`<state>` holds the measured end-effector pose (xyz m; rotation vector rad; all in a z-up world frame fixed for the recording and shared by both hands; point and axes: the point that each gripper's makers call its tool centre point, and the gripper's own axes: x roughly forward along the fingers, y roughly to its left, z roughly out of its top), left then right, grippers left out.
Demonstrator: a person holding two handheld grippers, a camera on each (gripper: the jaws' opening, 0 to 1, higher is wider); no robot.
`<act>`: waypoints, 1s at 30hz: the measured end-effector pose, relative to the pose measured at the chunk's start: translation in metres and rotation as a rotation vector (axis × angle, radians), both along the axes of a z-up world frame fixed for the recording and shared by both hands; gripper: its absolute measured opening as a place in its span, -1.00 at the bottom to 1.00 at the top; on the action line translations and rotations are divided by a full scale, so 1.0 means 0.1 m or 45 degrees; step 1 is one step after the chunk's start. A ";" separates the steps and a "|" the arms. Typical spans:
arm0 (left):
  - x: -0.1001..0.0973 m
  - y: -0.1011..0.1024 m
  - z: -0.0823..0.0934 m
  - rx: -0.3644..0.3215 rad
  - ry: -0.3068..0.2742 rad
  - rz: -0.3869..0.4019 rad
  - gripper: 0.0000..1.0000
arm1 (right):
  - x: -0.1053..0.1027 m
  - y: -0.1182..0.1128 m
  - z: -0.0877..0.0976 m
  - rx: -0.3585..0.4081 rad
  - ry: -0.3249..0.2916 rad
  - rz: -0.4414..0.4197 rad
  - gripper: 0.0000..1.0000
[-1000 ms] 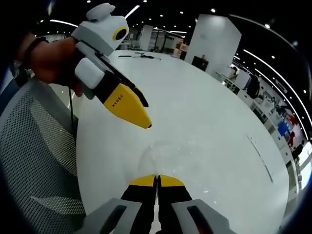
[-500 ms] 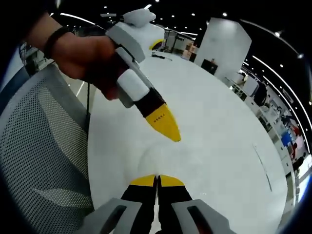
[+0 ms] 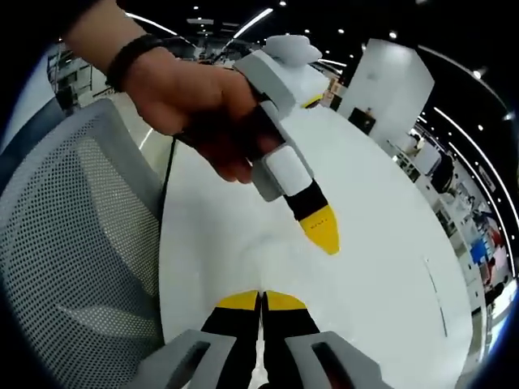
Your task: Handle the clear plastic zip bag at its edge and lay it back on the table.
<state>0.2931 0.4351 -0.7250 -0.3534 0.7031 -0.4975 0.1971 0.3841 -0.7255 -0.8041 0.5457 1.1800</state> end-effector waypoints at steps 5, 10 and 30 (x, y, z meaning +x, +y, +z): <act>0.05 0.01 0.00 -0.017 -0.003 0.010 0.00 | -0.02 0.02 -0.01 -0.006 -0.007 0.026 -1.00; 0.07 0.02 0.01 -0.025 -0.004 0.013 -0.20 | -0.05 0.02 -0.01 -0.008 -0.003 0.030 -1.00; 0.14 0.04 0.02 -0.054 0.021 0.033 -0.75 | -0.08 0.07 0.00 -0.019 -0.031 0.085 -1.00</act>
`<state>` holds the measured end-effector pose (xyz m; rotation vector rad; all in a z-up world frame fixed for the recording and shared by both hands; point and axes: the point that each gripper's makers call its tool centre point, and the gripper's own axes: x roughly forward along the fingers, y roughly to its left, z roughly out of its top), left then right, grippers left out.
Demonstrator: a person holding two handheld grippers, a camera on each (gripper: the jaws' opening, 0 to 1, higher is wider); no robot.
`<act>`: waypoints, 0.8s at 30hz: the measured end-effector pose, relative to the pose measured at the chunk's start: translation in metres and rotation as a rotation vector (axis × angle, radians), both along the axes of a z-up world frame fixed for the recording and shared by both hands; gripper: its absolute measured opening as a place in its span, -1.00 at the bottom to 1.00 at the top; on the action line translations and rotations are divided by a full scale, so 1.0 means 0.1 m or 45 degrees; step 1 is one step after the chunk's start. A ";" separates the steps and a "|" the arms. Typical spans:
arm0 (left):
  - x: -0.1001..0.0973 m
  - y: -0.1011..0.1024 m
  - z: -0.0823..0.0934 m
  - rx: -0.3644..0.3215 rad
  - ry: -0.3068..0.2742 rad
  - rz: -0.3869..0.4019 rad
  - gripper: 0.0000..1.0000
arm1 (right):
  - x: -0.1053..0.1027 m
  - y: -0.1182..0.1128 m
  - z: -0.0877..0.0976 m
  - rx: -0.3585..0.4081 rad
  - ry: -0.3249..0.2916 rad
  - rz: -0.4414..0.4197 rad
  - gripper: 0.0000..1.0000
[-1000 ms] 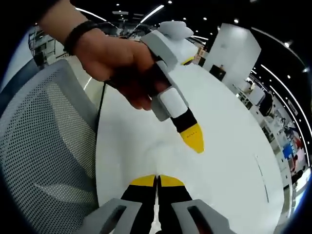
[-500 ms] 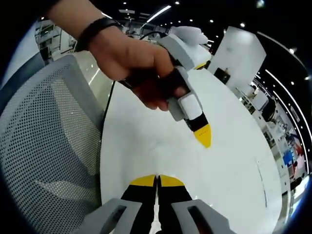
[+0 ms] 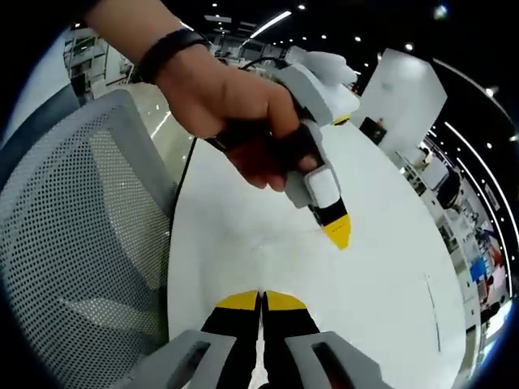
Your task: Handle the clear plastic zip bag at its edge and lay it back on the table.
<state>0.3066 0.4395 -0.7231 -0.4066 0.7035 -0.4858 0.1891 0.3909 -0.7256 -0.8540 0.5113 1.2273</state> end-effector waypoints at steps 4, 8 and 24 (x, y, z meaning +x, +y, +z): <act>0.00 0.01 0.01 -0.007 0.005 0.009 -0.86 | -0.02 0.00 -0.02 -0.006 0.001 0.009 -1.00; -0.02 0.01 0.00 0.032 -0.001 -0.016 -0.99 | -0.01 0.02 0.01 0.002 -0.016 0.008 -1.00; -0.04 0.08 0.03 0.033 0.003 -0.014 -1.00 | 0.05 -0.06 -0.05 -0.037 -0.027 0.006 -1.00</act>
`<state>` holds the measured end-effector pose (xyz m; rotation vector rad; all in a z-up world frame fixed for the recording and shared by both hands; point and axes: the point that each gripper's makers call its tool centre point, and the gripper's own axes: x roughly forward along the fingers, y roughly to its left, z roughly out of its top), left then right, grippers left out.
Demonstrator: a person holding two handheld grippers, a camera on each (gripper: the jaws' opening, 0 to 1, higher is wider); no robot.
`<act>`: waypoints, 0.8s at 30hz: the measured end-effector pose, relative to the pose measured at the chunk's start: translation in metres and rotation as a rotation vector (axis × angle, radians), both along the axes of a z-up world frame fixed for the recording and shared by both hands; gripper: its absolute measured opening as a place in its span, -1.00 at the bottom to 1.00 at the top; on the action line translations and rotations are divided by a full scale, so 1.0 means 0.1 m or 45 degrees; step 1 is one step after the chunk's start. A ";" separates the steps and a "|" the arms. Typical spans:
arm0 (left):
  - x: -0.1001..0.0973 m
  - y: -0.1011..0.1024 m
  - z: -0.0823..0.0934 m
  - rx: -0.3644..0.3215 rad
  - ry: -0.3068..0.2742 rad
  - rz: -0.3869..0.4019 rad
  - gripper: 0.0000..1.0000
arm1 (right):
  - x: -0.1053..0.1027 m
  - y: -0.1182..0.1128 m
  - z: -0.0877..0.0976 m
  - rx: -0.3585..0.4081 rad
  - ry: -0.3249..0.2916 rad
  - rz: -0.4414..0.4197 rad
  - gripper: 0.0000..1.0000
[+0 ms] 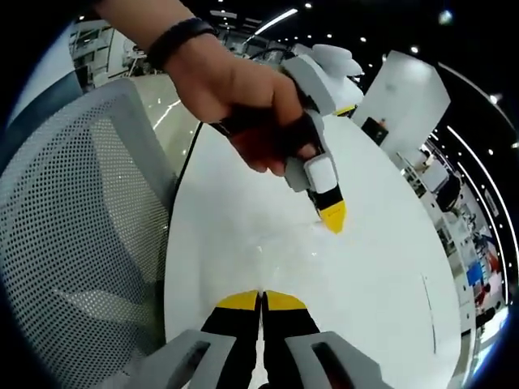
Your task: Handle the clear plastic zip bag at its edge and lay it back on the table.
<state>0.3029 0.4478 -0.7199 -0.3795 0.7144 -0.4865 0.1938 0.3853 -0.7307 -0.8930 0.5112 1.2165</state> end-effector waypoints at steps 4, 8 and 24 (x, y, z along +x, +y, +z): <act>-0.01 0.04 0.00 -0.001 0.003 0.008 -1.00 | 0.07 -0.03 -0.02 -0.014 -0.005 -0.007 -1.00; -0.02 0.09 0.00 -0.009 0.008 0.024 -1.00 | 0.13 -0.09 -0.04 -0.029 -0.005 -0.020 -1.00; -0.13 0.15 0.05 -0.090 0.026 0.085 -1.00 | 0.50 -0.32 -0.11 -0.063 0.003 -0.123 -1.00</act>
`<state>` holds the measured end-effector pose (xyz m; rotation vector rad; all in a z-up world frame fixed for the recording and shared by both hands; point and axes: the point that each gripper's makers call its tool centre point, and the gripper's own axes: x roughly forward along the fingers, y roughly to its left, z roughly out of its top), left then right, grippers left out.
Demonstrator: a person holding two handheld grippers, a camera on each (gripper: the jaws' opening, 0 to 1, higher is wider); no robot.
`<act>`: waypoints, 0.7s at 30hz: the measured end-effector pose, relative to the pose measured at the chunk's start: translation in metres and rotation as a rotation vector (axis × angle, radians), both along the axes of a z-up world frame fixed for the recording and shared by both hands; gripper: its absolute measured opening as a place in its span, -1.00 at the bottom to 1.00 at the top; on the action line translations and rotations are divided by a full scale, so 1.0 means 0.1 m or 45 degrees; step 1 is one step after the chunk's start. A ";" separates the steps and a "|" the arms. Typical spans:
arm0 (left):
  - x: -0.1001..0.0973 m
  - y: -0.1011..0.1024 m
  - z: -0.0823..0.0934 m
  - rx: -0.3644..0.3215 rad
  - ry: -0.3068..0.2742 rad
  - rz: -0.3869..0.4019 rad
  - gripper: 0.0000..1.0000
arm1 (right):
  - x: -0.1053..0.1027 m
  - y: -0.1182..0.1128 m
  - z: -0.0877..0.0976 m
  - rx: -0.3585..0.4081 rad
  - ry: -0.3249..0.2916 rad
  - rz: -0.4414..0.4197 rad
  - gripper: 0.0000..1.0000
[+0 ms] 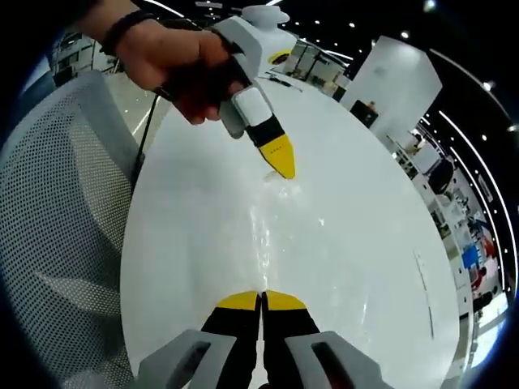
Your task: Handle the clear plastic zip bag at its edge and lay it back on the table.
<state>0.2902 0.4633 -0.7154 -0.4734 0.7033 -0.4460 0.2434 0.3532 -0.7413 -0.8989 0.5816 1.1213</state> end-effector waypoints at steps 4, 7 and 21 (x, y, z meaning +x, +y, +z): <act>-0.01 0.00 -0.01 -0.010 0.002 0.011 -1.00 | 0.07 -0.05 -0.01 -0.013 -0.007 -0.011 -1.00; -0.03 -0.02 0.00 -0.022 0.003 0.016 -1.00 | 0.12 -0.08 -0.02 -0.017 -0.005 -0.026 -1.00; -0.20 -0.11 -0.03 -0.061 0.019 0.016 -1.00 | 0.28 -0.17 -0.03 -0.053 -0.007 -0.074 -1.00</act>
